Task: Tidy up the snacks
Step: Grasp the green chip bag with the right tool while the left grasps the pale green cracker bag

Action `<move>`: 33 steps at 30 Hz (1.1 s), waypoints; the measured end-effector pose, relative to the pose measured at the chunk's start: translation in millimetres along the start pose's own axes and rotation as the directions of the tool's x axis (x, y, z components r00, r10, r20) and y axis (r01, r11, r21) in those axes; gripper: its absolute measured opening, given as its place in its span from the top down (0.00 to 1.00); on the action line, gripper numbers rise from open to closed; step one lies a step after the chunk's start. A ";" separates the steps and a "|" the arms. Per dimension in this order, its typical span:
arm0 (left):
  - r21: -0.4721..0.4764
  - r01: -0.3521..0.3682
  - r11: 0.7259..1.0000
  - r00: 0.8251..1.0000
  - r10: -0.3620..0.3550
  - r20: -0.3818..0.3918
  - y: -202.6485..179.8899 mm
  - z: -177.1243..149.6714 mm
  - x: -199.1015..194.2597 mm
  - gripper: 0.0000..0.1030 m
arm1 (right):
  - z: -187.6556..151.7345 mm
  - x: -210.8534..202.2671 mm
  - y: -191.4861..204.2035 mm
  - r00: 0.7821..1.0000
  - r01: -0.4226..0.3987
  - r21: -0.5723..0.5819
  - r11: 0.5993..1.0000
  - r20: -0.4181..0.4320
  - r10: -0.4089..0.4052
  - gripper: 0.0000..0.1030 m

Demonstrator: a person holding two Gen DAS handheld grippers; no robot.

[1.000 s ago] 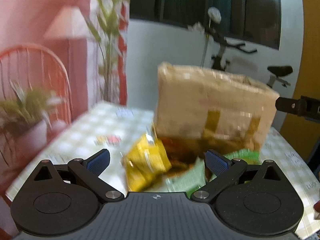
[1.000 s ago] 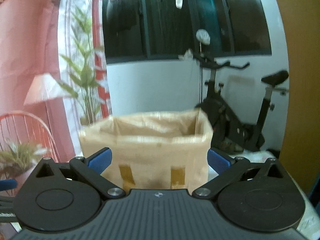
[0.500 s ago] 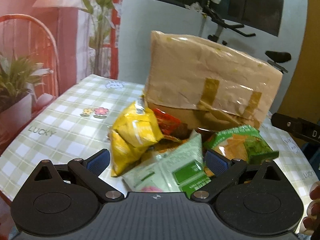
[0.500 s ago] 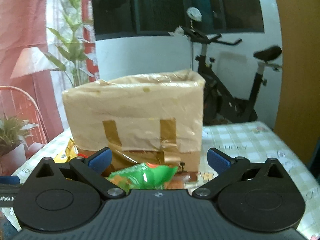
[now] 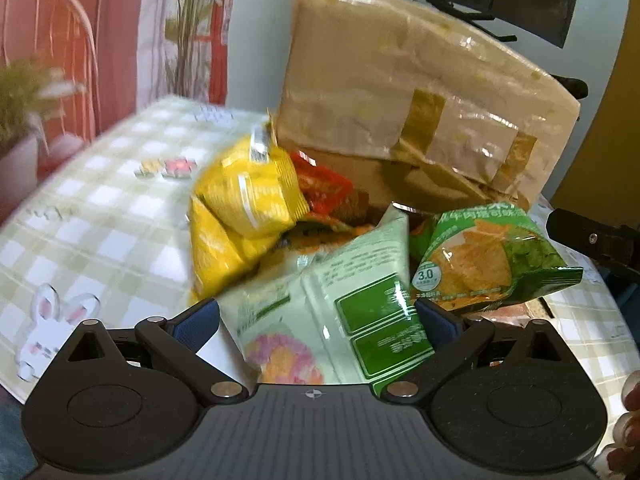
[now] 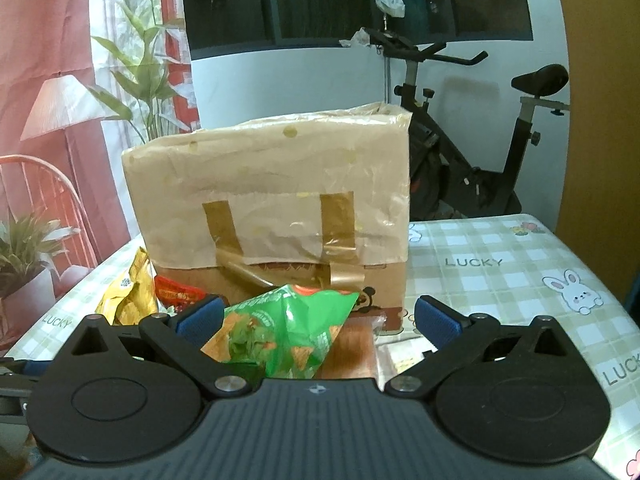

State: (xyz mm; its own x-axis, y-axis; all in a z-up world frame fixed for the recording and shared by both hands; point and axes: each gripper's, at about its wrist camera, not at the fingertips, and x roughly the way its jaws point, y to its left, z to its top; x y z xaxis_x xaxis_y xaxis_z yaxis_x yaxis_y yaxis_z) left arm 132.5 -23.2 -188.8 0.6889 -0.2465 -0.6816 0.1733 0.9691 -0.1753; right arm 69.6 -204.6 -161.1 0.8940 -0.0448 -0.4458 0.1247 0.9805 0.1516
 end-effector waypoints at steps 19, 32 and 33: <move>-0.012 0.052 0.999 0.997 -0.051 0.055 11.9 5.8 -7.9 0.20 | -2.7 25.3 -1.6 0.995 -0.080 0.010 0.997 -0.055 0.080 0.01; 0.007 0.008 1.000 0.990 -0.009 0.143 4.9 5.8 -28.1 0.20 | -7.3 70.1 -0.7 0.962 -0.162 0.132 0.978 -0.198 0.186 0.23; 0.009 0.005 1.000 0.989 -0.006 0.148 4.2 6.8 -28.3 0.20 | -7.0 67.3 0.0 0.962 -0.168 0.128 0.978 -0.195 0.191 0.25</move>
State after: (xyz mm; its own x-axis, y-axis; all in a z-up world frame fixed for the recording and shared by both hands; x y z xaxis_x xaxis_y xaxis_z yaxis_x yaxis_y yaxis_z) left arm 118.5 -12.2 -165.4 0.7846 -0.2493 -0.5677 0.1827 0.9679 -0.1725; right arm 126.7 -206.3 -197.2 0.7997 0.1813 -0.5723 0.0267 0.9416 0.3355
